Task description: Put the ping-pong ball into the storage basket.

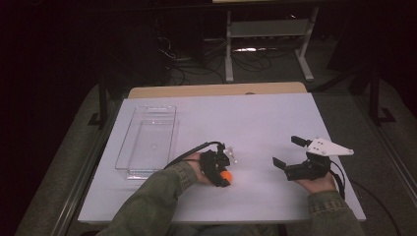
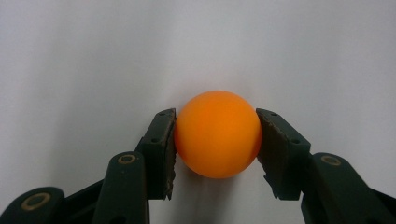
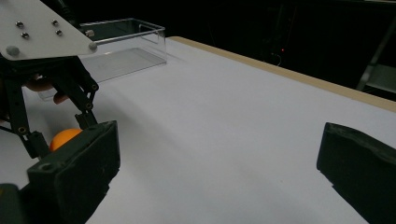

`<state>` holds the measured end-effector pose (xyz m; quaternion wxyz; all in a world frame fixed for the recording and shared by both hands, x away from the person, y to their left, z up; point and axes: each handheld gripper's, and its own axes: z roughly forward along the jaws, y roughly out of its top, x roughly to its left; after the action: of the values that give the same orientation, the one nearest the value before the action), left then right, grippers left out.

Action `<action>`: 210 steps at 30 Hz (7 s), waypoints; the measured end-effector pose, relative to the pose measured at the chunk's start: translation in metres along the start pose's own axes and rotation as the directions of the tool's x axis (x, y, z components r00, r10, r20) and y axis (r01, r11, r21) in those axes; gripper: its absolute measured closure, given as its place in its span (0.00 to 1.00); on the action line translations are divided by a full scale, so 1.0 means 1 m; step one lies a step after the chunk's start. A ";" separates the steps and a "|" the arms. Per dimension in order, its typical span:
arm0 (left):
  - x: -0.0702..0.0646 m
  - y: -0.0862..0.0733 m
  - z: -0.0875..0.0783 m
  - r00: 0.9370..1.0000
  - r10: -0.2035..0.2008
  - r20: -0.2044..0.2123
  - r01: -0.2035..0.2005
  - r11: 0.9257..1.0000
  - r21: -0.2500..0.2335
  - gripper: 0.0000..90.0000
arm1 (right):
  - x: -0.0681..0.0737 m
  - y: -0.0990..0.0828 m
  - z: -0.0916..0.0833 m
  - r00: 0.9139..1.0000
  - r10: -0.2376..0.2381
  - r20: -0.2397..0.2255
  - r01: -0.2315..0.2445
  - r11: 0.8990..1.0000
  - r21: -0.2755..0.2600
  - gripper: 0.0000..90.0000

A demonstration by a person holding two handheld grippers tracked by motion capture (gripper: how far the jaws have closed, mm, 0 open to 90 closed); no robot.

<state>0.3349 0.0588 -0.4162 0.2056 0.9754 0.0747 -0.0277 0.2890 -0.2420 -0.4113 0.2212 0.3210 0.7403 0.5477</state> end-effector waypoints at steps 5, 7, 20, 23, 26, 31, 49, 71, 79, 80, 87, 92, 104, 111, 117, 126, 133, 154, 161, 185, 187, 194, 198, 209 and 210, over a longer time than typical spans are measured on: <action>-0.001 0.001 -0.003 1.000 0.006 -0.002 -0.006 1.000 0.002 0.56 | 0.000 0.000 0.000 1.000 0.003 0.001 -0.003 1.000 0.000 0.00; -0.002 0.002 -0.006 1.000 0.005 -0.006 -0.005 1.000 -0.004 0.56 | 0.000 0.000 0.000 1.000 0.003 0.000 -0.003 1.000 0.000 0.00; -0.004 0.004 -0.023 1.000 0.015 -0.012 -0.016 1.000 -0.017 0.56 | 0.001 0.000 0.001 1.000 -0.003 -0.011 0.003 1.000 0.009 0.00; -0.005 0.006 -0.030 1.000 0.025 -0.017 -0.025 1.000 -0.015 0.56 | 0.001 0.000 0.001 1.000 -0.001 -0.009 0.001 1.000 0.009 0.00; -0.006 0.007 -0.036 0.999 0.030 -0.018 -0.030 0.999 -0.021 0.56 | 0.000 0.000 0.001 1.000 0.001 -0.003 -0.001 1.000 0.006 0.00; -0.007 0.010 -0.047 0.999 0.039 -0.021 -0.040 0.999 -0.027 0.56 | 0.000 0.000 0.000 1.000 0.004 0.000 -0.004 1.000 0.007 0.00; -0.008 0.010 -0.077 0.999 0.046 -0.019 -0.047 0.997 -0.059 0.56 | 0.000 0.000 -0.001 1.000 0.004 0.005 -0.004 1.000 0.008 0.00; -0.005 0.002 -0.105 0.998 0.047 -0.043 -0.050 0.997 -0.065 0.56 | 0.000 0.000 -0.001 1.000 0.004 0.004 -0.004 1.000 0.010 0.00; -0.003 -0.003 -0.119 0.997 0.039 -0.060 -0.044 0.996 -0.078 0.56 | 0.000 -0.001 -0.001 1.000 0.005 0.004 -0.005 1.000 0.011 0.00; -0.003 -0.003 -0.121 0.997 0.040 -0.062 -0.045 0.996 -0.079 0.56 | 0.000 -0.001 -0.001 1.000 0.005 0.004 -0.005 1.000 0.011 0.00; -0.002 -0.010 -0.134 0.997 0.031 -0.076 -0.037 0.996 -0.081 0.56 | 0.000 -0.001 -0.001 1.000 0.004 0.004 -0.004 1.000 0.011 0.00; -0.001 -0.017 -0.141 0.997 0.016 -0.079 -0.024 0.995 -0.092 0.56 | 0.000 -0.001 -0.001 1.000 0.002 0.004 -0.002 1.000 0.011 0.00; 0.002 -0.030 -0.161 0.995 -0.008 -0.100 -0.003 0.994 -0.110 0.56 | 0.000 -0.001 -0.001 1.000 0.003 0.006 -0.003 1.000 0.013 0.00; 0.002 -0.038 -0.173 0.993 -0.019 -0.120 0.004 0.992 -0.129 0.56 | 0.000 -0.001 -0.001 1.000 0.003 0.004 -0.003 1.000 0.012 0.00; 0.003 -0.047 -0.184 0.990 -0.036 -0.138 0.017 0.991 -0.132 0.56 | 0.000 -0.001 -0.001 1.000 0.003 0.005 -0.003 1.000 0.013 0.00; 0.005 -0.058 -0.202 0.984 -0.050 -0.168 0.026 0.990 -0.141 0.56 | 0.000 -0.001 -0.001 1.000 0.004 0.005 -0.004 1.000 0.015 0.00; 0.006 -0.066 -0.213 0.981 -0.067 -0.184 0.041 0.989 -0.139 0.56 | 0.000 -0.001 -0.001 1.000 0.002 0.005 -0.002 1.000 0.015 0.00; 0.016 -0.096 -0.240 0.964 -0.145 -0.221 0.110 0.980 -0.164 0.56 | 0.001 -0.001 -0.001 1.000 0.003 0.005 -0.003 1.000 0.018 0.00; 0.020 -0.111 -0.251 0.955 -0.187 -0.232 0.142 0.970 -0.198 0.56 | 0.001 -0.001 0.000 1.000 0.000 0.003 0.000 1.000 0.019 0.00; 0.026 -0.133 -0.252 0.936 -0.237 -0.261 0.192 0.963 -0.187 0.56 | 0.001 -0.002 0.000 1.000 -0.001 0.002 0.001 1.000 0.023 0.00; 0.027 -0.132 -0.250 0.936 -0.237 -0.260 0.193 0.964 -0.184 0.56 | 0.001 -0.002 0.000 1.000 -0.001 0.002 0.001 1.000 0.023 0.00; 0.028 -0.132 -0.243 0.938 -0.232 -0.256 0.194 0.967 -0.166 0.56 | 0.001 -0.002 0.000 1.000 -0.001 0.002 0.001 1.000 0.025 0.00; 0.027 -0.132 -0.239 0.939 -0.225 -0.262 0.187 0.969 -0.164 0.56 | 0.001 -0.002 0.001 1.000 -0.001 0.001 0.001 1.000 0.025 0.00; 0.030 -0.129 -0.229 0.945 -0.215 -0.245 0.183 0.972 -0.147 0.56 | 0.001 -0.002 0.001 1.000 -0.002 0.001 0.002 1.000 0.028 0.00; 0.030 -0.129 -0.228 0.945 -0.217 -0.244 0.185 0.971 -0.148 0.56 | 0.001 -0.002 0.001 1.000 -0.002 0.000 0.002 1.000 0.028 0.00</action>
<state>0.3495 0.2722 -0.2613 0.2501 0.9433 0.2017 0.0835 0.2884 -0.2414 -0.4134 0.2173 0.3236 0.7480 0.5371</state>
